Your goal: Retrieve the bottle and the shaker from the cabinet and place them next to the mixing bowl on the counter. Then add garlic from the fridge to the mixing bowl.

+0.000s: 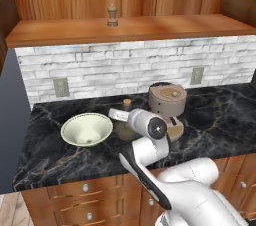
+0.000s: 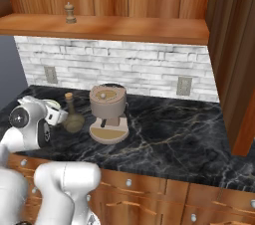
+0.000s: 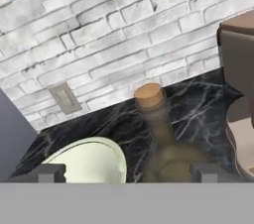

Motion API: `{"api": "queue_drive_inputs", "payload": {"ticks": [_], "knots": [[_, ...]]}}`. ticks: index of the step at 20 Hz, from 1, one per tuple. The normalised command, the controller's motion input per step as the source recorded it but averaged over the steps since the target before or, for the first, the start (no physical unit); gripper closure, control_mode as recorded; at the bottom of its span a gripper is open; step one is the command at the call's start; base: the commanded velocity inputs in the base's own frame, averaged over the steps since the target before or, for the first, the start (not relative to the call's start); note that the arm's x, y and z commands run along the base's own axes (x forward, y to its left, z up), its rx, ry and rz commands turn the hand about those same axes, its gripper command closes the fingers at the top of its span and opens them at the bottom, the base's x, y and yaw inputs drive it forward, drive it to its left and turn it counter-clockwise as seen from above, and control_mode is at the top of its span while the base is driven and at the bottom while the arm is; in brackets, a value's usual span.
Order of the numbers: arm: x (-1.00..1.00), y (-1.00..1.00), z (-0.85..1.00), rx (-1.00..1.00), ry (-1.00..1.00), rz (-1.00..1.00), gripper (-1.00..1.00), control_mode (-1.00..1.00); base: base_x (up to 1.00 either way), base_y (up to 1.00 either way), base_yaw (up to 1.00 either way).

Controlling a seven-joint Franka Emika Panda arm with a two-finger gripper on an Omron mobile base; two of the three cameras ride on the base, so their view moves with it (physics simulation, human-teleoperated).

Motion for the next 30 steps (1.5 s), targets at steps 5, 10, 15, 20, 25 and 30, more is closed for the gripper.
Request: {"api": "queue_drive_inputs", "payload": {"ticks": [5, 10, 15, 20, 25, 30], "knots": [[-0.99, -0.02, 0.95, 0.0, 0.21, 0.02, -1.0, -1.0, 0.0, 0.0, 0.0], [-0.6, -0.11, 0.9, 0.0, 0.36, 0.03, -1.0, -1.0, 0.0, 0.0, 0.0], [-0.28, -0.11, 0.35, -0.17, 0.23, 0.02, -1.0, -1.0, 0.0, 0.0, 0.0], [0.0, -0.45, 0.06, -0.38, -0.06, 0.25, -1.0, -1.0, 0.0, 0.0, 0.0], [-0.05, -0.11, 0.16, -0.07, -0.06, 0.2, -1.0, -1.0, 0.0, 0.0, 0.0], [-0.14, -0.01, 0.37, 0.02, -0.12, 0.0, -1.0, -1.0, 0.0, 0.0, 0.0]]}}
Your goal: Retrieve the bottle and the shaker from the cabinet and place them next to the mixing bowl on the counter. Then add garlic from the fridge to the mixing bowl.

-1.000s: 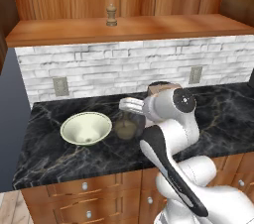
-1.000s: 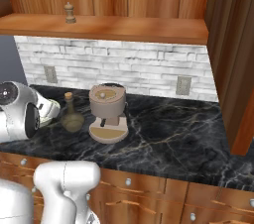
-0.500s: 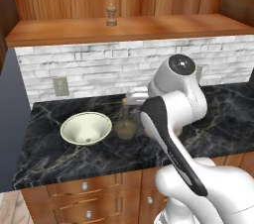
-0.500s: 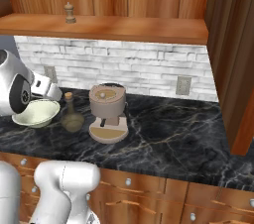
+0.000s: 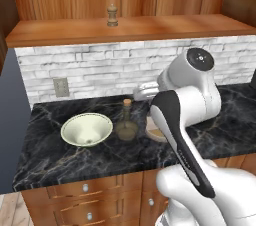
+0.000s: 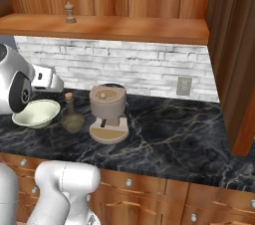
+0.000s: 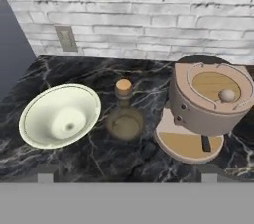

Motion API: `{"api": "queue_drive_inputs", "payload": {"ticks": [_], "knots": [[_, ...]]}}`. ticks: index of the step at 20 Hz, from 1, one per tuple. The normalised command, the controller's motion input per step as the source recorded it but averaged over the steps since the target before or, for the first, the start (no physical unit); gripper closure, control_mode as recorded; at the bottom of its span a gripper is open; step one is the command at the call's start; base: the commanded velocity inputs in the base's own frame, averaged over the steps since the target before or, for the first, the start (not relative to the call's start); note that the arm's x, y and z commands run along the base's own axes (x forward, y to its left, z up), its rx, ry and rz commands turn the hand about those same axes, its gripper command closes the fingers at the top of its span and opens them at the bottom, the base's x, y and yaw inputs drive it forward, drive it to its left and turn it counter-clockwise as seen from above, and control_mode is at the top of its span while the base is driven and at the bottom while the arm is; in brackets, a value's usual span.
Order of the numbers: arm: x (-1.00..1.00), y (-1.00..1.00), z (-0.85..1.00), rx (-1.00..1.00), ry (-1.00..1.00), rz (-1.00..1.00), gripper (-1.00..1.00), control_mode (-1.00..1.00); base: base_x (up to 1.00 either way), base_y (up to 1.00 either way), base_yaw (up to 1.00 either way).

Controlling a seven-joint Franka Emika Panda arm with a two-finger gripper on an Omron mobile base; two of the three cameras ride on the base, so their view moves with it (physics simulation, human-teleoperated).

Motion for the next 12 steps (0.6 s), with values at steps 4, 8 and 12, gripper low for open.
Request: {"api": "queue_drive_inputs", "payload": {"ticks": [4, 8, 12], "knots": [[-0.28, 0.0, 0.81, 0.02, -0.35, -0.02, -1.0, -1.0, 0.0, 0.0, 0.0], [-0.39, 0.0, 1.0, 0.06, -0.55, -0.02, -1.0, -1.0, 0.0, 0.0, 0.0], [-0.06, 0.0, 1.0, 0.23, -0.45, -0.01, -1.0, -1.0, 0.0, 0.0, 0.0]]}}
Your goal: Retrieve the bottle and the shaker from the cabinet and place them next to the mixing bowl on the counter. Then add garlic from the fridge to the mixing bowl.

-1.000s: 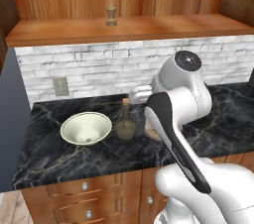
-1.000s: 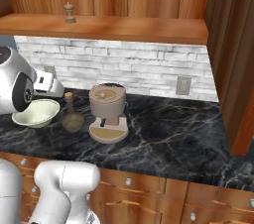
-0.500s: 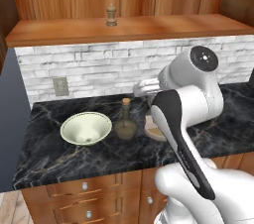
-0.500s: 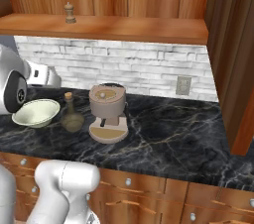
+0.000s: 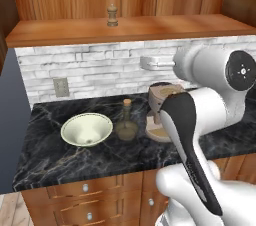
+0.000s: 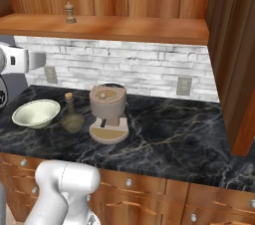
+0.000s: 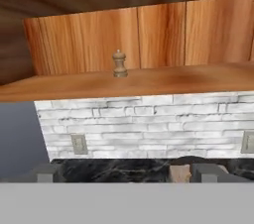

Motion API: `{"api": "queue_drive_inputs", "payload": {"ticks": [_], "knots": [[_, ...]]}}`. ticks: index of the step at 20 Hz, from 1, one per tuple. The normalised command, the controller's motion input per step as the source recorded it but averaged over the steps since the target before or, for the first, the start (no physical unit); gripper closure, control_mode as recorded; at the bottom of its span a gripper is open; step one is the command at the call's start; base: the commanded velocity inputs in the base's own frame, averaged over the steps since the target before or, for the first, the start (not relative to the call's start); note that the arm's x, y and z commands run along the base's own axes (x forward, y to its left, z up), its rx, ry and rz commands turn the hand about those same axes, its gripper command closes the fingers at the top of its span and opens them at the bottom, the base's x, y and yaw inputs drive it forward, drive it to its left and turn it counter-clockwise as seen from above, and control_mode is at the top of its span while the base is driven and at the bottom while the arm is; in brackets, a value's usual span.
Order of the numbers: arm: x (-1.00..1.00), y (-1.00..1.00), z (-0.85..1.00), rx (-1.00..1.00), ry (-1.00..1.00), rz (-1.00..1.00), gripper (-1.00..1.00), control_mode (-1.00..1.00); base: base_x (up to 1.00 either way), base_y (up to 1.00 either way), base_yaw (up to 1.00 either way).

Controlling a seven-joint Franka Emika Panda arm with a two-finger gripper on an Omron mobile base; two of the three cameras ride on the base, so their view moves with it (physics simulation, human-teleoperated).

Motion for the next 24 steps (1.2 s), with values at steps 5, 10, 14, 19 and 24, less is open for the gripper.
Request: {"api": "queue_drive_inputs", "payload": {"ticks": [5, 10, 14, 19, 24], "knots": [[0.1, 0.0, 0.68, 0.11, 0.02, 0.02, -1.0, -1.0, 0.0, 0.0, 0.0], [0.14, 0.06, 0.42, -0.02, 0.13, 0.01, -1.0, -1.0, 0.0, 0.0, 0.0], [0.54, 0.02, 0.03, -0.13, -0.01, 0.0, -1.0, -1.0, 0.0, 0.0, 0.0], [0.47, -0.03, -0.14, -0.07, 0.01, -0.03, -1.0, -1.0, 0.0, 0.0, 0.0], [0.87, -0.01, 0.0, 0.0, 0.12, -0.02, -1.0, -1.0, 0.0, 0.0, 0.0]]}}
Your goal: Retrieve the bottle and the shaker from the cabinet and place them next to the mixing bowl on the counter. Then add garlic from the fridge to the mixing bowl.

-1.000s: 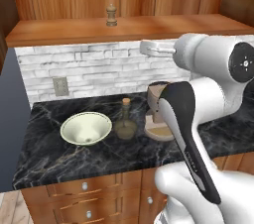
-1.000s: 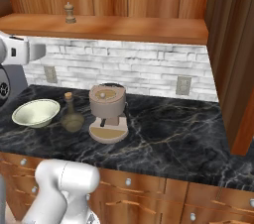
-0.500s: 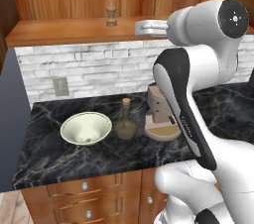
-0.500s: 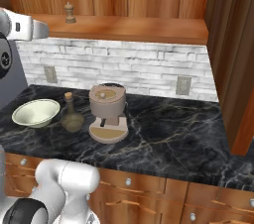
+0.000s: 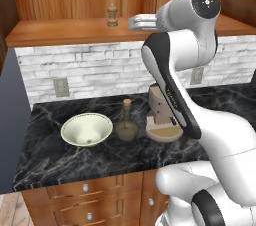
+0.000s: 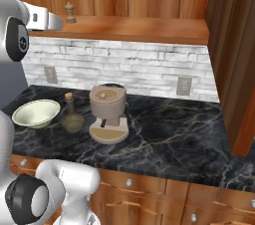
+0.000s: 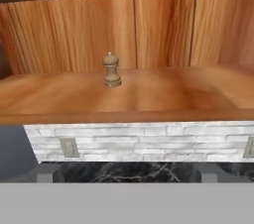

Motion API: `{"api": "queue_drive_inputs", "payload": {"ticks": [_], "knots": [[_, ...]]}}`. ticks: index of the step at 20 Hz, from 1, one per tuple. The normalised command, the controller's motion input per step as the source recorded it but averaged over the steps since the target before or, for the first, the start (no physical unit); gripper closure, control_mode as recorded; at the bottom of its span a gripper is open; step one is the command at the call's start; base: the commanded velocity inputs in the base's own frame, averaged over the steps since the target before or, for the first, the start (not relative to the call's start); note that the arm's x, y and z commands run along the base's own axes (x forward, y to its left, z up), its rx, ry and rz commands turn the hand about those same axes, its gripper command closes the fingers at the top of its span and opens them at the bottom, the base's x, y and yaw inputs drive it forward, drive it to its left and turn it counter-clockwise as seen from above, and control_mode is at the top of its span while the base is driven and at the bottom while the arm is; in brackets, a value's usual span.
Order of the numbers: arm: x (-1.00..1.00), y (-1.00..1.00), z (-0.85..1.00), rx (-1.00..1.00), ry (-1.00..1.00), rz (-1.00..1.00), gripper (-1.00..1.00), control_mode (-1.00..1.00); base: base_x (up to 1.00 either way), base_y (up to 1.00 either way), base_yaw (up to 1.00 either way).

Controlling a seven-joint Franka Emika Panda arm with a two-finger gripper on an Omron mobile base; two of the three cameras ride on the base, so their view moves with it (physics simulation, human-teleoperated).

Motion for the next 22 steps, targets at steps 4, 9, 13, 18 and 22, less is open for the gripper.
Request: {"api": "queue_drive_inputs", "payload": {"ticks": [4, 9, 13, 18, 22], "knots": [[0.78, 0.04, 0.0, 0.0, 0.07, 0.0, -1.0, -1.0, 0.0, 0.0, 0.0], [0.67, 0.31, 0.0, 0.0, 0.0, 0.0, -1.0, -1.0, 0.0, 0.0, 0.0], [0.61, 0.11, 0.0, 0.0, -0.01, 0.0, -1.0, -1.0, 0.0, 0.0, 0.0], [0.6, 0.02, -0.25, 0.0, 0.0, 0.0, -1.0, -1.0, 0.0, 0.0, 0.0], [0.49, 0.23, -0.13, 0.0, 0.0, 0.0, -1.0, -1.0, 0.0, 0.0, 0.0]]}}
